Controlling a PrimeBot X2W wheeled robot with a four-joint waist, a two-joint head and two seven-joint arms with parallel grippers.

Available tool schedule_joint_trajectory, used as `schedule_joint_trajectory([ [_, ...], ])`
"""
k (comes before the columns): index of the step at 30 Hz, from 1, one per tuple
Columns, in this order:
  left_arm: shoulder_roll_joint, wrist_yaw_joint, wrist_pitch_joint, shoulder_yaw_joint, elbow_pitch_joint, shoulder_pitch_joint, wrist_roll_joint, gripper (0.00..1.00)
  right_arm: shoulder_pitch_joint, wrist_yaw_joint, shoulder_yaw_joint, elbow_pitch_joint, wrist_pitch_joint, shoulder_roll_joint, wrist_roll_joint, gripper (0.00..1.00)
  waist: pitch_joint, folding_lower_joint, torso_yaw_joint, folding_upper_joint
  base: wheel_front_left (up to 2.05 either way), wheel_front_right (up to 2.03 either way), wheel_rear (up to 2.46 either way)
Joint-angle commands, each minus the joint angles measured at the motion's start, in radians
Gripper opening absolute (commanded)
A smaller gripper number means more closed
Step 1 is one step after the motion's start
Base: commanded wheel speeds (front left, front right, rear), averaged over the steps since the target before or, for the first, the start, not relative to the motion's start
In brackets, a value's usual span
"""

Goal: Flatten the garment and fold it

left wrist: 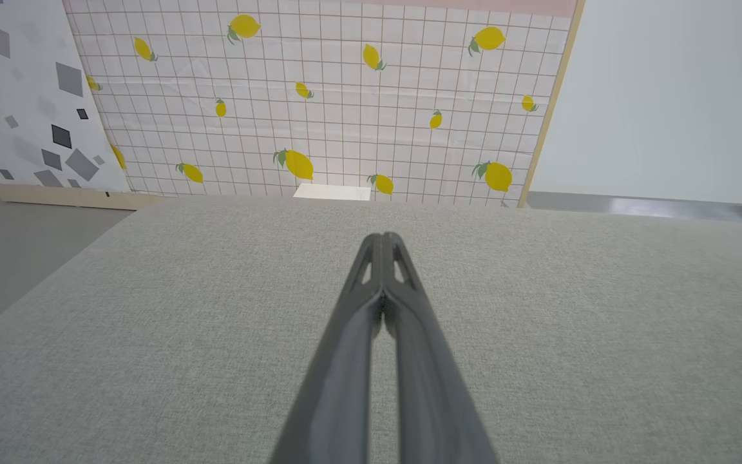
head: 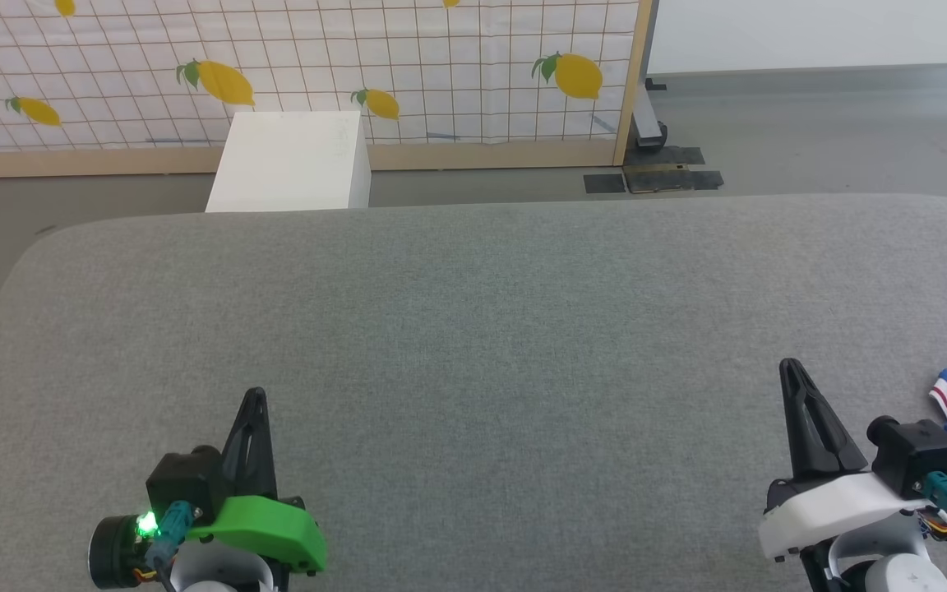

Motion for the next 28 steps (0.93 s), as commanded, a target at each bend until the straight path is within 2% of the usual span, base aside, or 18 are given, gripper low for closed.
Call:
schedule_joint_trajectory([
  [1,-0.004,-0.004,0.007,0.003,-0.006,0.001,0.013,0.0,0.005,0.0,0.002,-0.008,0.006,0.001,-0.013,0.0,0.0,0.0,0.0,0.0,0.0,0.0,0.0],
  [28,-0.007,-0.013,0.062,0.015,-0.038,0.002,0.051,0.0,0.009,-0.001,0.015,-0.043,0.053,0.001,-0.045,0.0,0.003,0.0,0.003,0.0,0.0,0.0,0.0],
])
